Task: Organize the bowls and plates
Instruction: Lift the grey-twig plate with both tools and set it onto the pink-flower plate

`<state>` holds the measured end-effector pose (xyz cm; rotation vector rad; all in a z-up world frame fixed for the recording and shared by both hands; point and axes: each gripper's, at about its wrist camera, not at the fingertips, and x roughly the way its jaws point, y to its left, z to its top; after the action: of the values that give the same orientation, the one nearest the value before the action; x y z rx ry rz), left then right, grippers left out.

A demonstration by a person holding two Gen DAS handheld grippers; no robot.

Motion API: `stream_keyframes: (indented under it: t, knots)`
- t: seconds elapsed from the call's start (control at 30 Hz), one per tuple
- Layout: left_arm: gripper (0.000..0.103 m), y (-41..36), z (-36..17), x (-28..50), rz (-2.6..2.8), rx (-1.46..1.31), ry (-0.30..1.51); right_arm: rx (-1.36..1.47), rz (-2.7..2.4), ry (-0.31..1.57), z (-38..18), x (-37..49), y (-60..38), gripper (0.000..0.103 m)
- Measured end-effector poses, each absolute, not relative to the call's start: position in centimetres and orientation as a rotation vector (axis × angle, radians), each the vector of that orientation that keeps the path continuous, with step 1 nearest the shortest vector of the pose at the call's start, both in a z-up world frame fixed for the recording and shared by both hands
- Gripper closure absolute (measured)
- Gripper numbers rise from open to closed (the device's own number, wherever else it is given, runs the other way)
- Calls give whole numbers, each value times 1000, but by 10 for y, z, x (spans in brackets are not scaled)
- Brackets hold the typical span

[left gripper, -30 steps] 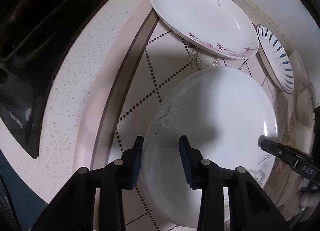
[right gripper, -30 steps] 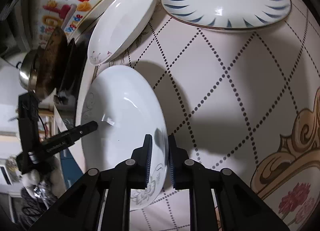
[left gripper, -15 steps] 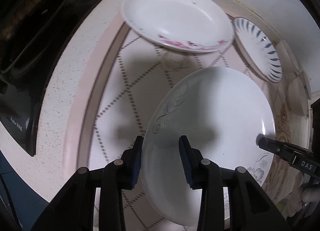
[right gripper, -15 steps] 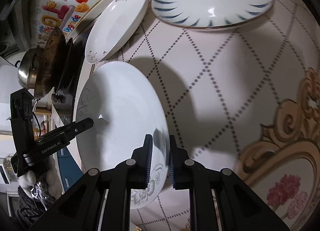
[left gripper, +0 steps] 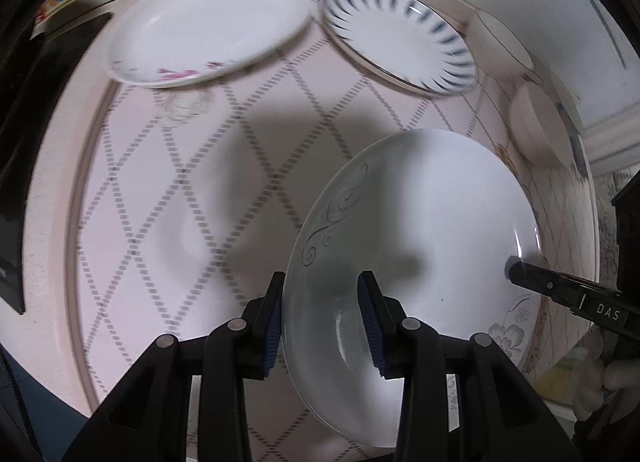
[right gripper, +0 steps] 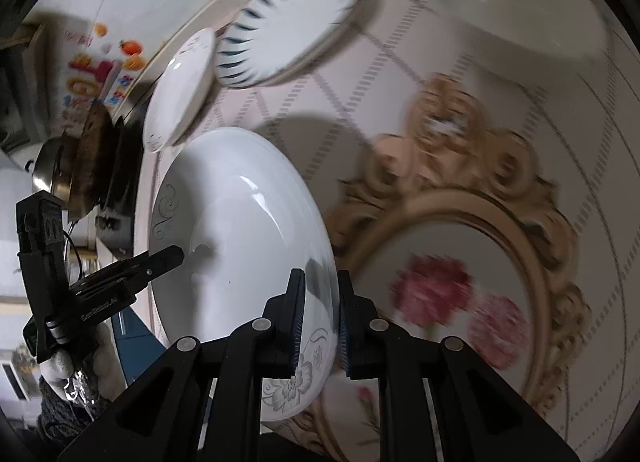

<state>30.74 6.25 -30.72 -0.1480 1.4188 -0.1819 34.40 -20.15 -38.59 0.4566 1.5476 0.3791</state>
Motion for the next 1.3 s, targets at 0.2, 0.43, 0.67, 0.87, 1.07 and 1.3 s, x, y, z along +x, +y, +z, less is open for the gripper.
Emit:
stream_keyframes:
  t: [0.2,0.43,0.67,0.87,1.07,1.3]
  knots:
    - [70,34,-315,308,-217,-112,1442,505,310,1548,-391,327,-245,86]
    - [70,8,-323,321,-221,-89,1459,526,275,1541,-394,323,-273,86]
    - [70,-9,-331,327,-204,-69,1474,528,273,1553,-397,324,-290,86]
    - [70,-25,-337,340,-191,-54,1470,509,296,1564,-399,331,-288,86]
    - [70,-12,-312,343,-177,-101,1435,549,285,1617,-398,336,-287,81]
    - [57,72,-224,379,-106,-221,1226,599,246,1492,-322,357,-291,52]
